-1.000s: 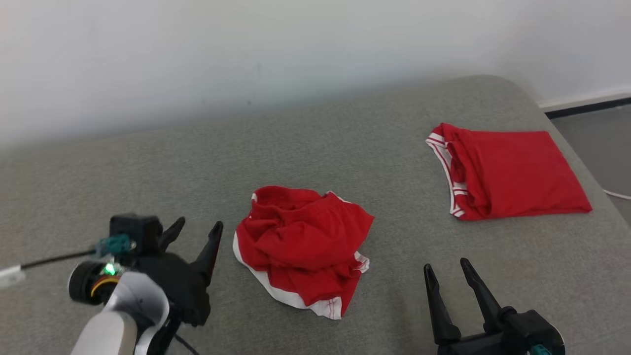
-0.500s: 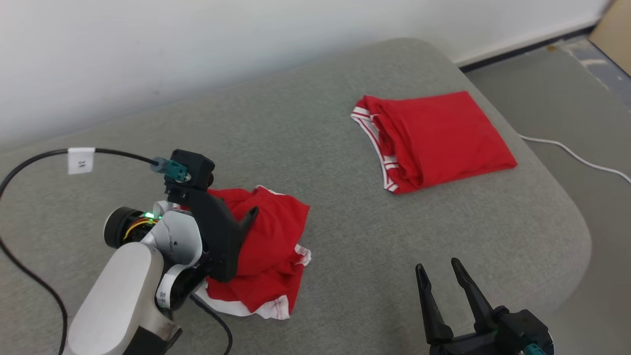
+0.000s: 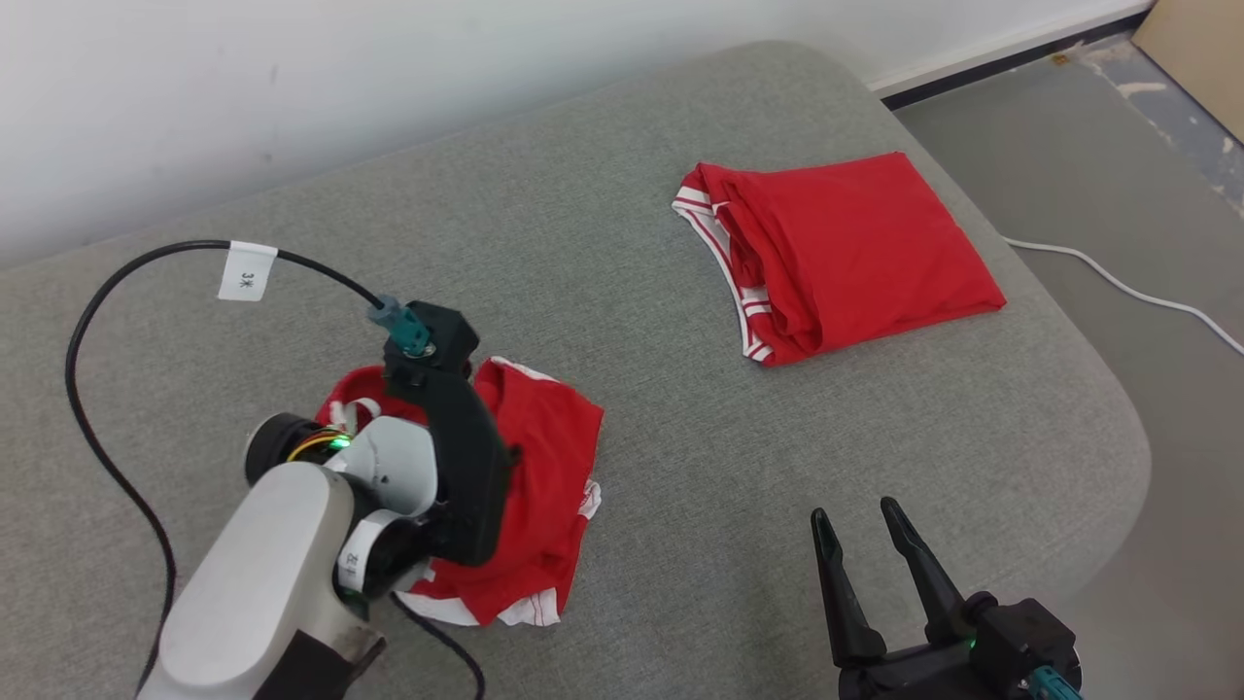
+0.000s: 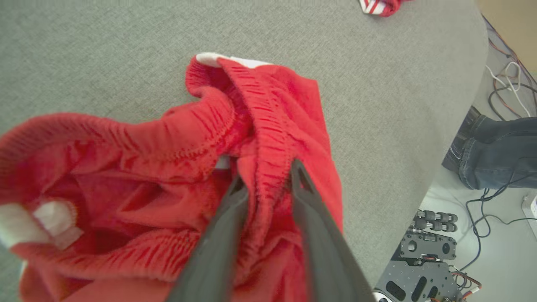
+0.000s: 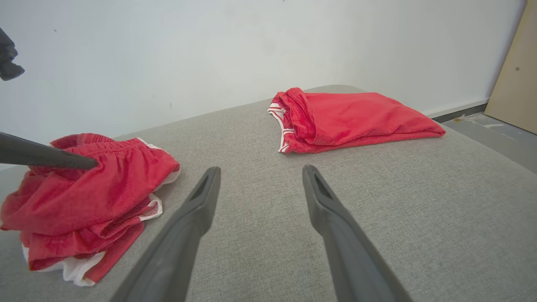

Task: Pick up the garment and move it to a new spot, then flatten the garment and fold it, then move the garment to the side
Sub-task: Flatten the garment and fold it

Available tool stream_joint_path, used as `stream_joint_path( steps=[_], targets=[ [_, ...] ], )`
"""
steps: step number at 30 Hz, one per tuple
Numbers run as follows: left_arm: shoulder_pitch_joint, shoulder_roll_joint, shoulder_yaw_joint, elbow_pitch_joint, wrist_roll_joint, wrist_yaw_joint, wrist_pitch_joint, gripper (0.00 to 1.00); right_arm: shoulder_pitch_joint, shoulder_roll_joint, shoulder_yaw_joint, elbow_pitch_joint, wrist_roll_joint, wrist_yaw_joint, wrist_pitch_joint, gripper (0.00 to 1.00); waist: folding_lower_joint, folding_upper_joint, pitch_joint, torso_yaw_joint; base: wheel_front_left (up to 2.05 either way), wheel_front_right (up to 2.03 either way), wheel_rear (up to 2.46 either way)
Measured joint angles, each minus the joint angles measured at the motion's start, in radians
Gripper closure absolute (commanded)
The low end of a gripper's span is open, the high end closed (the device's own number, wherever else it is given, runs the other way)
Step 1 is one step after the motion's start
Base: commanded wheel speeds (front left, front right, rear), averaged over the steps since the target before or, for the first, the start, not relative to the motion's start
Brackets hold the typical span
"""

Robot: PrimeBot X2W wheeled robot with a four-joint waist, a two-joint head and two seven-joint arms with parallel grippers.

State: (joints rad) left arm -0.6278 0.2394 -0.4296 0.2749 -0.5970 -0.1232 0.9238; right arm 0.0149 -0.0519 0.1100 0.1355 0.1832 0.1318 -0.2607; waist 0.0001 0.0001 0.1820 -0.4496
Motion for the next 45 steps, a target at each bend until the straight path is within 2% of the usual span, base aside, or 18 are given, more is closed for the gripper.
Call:
stream_joint_path(
  steps=[7, 12, 13, 19, 22, 25, 31, 32, 34, 35, 36, 41, 45],
  targets=[
    [-0.014, -0.01, -0.05, -0.031, -0.019, -0.002, -0.072, 1.0, -0.009, 0.0, 0.0, -0.006, 0.0, 0.0, -0.001, 0.0, -0.0001, 0.0, 0.003, 0.017, 0.0, 0.0, 0.0],
    [-0.098, -0.013, -0.107, -0.062, -0.014, -0.006, -0.262, 1.0, -0.012, 0.0, -0.002, -0.006, 0.002, 0.0, -0.001, 0.0, -0.0001, 0.0, 0.002, 0.025, 0.0, 0.0, 0.0],
    [-0.098, -0.013, -0.107, -0.062, -0.014, -0.006, -0.262, 1.0, -0.012, 0.0, -0.002, -0.006, 0.002, 0.0, -0.001, 0.0, -0.0001, 0.0, 0.002, 0.025, 0.0, 0.0, 0.0],
    [-0.232, -0.001, -0.172, -0.087, -0.013, -0.006, -0.544, 1.0, -0.012, 0.0, -0.007, -0.006, 0.001, 0.0, -0.001, 0.0, -0.0001, 0.0, -0.008, 0.044, 0.0, 0.0, 0.0],
    [-0.262, 0.016, -0.201, -0.088, -0.028, -0.008, -0.631, 1.0, -0.011, 0.0, -0.013, -0.006, -0.001, 0.0, -0.001, 0.0, -0.0001, 0.0, -0.015, 0.059, 0.0, 0.0, 0.0],
    [-0.229, 0.058, -0.221, -0.074, -0.066, -0.008, -0.642, 1.0, -0.003, 0.0, -0.022, -0.009, -0.006, 0.0, -0.002, 0.0, -0.0001, 0.0, -0.02, 0.081, 0.0, 0.0, 0.0],
    [-0.002, 0.115, -0.262, -0.024, -0.126, -0.008, -0.682, 1.0, 0.012, 0.0, -0.027, -0.01, -0.015, 0.0, -0.003, 0.0, -0.0001, 0.0, -0.023, 0.146, 0.0, 0.0, 0.0],
    [0.034, 0.117, -0.265, -0.014, -0.136, -0.008, -0.696, 0.97, 0.012, 0.0, -0.028, -0.011, -0.015, 0.0, -0.003, 0.0, -0.0001, -0.0001, -0.023, 0.158, 0.0, 0.0, 0.0],
    [0.087, 0.118, -0.269, -0.001, -0.151, -0.007, -0.714, 0.68, 0.009, 0.0, -0.027, -0.012, -0.018, 0.0, -0.003, 0.0, -0.0001, 0.0, -0.023, 0.181, 0.0, 0.0, 0.0],
    [0.111, 0.114, -0.269, 0.003, -0.161, -0.004, -0.722, 0.24, 0.007, 0.0, -0.03, -0.013, -0.018, 0.0, -0.003, 0.0, -0.0001, 0.0, -0.024, 0.193, 0.0, 0.0, 0.0],
    [0.131, 0.112, -0.269, 0.008, -0.165, 0.001, -0.73, 0.0, 0.006, 0.0, -0.028, -0.013, -0.019, 0.0, -0.003, 0.0, -0.0001, -0.0001, -0.024, 0.205, 0.0, 0.0, 0.0],
    [0.234, 0.111, -0.254, -0.012, -0.226, 0.012, -0.751, 0.0, 0.005, 0.0, -0.034, -0.013, -0.025, 0.0, -0.003, 0.0, -0.0001, 0.0, -0.031, 0.265, 0.0, 0.0, 0.0],
    [0.283, 0.147, -0.233, -0.063, -0.278, 0.032, -0.715, 0.0, 0.011, 0.0, -0.034, -0.015, -0.028, 0.0, 0.002, 0.0, -0.0001, -0.0001, -0.042, 0.289, 0.0, 0.0, 0.0]
  ],
)
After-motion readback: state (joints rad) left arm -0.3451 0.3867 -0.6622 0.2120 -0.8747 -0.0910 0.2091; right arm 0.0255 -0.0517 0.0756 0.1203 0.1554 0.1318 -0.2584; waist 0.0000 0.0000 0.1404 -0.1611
